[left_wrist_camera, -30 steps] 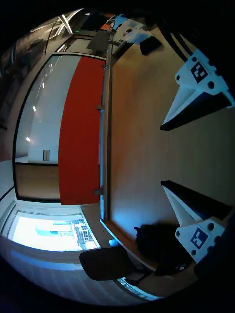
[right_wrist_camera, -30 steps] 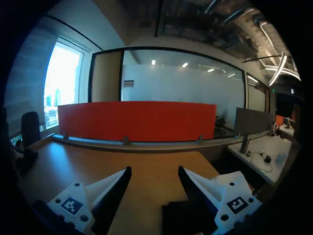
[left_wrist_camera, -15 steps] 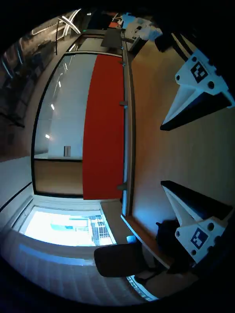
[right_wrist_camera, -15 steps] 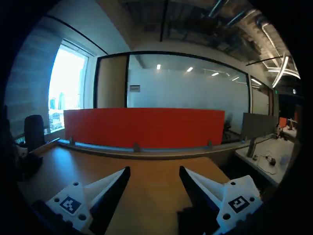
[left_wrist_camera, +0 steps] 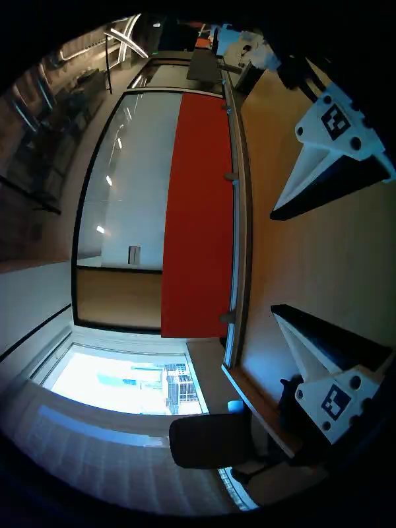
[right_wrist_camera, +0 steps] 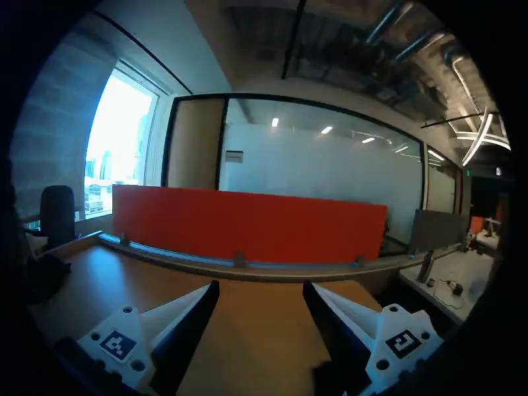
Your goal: Fold towel
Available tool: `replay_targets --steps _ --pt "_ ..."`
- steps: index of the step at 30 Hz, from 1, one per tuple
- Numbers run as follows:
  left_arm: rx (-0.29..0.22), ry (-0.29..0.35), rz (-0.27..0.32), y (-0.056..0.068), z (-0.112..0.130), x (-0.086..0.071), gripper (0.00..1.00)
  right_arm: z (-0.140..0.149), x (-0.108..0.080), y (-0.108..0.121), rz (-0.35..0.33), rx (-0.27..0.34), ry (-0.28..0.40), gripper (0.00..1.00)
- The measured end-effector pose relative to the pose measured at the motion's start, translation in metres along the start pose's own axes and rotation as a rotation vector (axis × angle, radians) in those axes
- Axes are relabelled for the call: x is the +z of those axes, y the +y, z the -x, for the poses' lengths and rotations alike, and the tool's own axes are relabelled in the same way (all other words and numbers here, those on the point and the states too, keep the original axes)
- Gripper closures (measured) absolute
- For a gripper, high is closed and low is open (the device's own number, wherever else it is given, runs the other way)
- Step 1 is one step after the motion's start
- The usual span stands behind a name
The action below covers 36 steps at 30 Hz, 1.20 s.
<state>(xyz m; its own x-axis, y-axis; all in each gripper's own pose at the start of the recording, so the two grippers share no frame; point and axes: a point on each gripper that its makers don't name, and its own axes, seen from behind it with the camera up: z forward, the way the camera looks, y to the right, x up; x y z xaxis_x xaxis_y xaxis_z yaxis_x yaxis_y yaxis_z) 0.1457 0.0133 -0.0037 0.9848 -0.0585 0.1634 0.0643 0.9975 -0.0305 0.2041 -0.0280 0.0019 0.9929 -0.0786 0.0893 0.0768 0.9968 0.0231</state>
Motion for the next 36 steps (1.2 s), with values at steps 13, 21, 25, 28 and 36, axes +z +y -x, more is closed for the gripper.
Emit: replay_targets --steps 13,21,25,28,36 --pt "0.01 0.044 0.002 -0.002 -0.006 0.002 0.06 -0.003 0.002 -0.002 0.011 0.046 0.0 0.03" --pt "0.011 0.059 0.003 -0.001 0.002 0.006 0.06 -0.005 0.0 -0.002 0.011 0.058 -0.005 0.02" --pt "0.017 0.082 0.0 -0.001 0.004 0.008 0.06 -0.004 -0.003 -0.006 0.005 0.06 -0.007 0.02" --pt "0.011 0.1 -0.007 -0.001 0.01 0.01 0.06 -0.002 -0.004 -0.005 0.01 0.075 -0.008 0.02" --pt "-0.005 0.134 -0.028 -0.008 0.037 0.011 0.06 0.0 -0.007 0.005 0.034 0.123 0.004 0.03"
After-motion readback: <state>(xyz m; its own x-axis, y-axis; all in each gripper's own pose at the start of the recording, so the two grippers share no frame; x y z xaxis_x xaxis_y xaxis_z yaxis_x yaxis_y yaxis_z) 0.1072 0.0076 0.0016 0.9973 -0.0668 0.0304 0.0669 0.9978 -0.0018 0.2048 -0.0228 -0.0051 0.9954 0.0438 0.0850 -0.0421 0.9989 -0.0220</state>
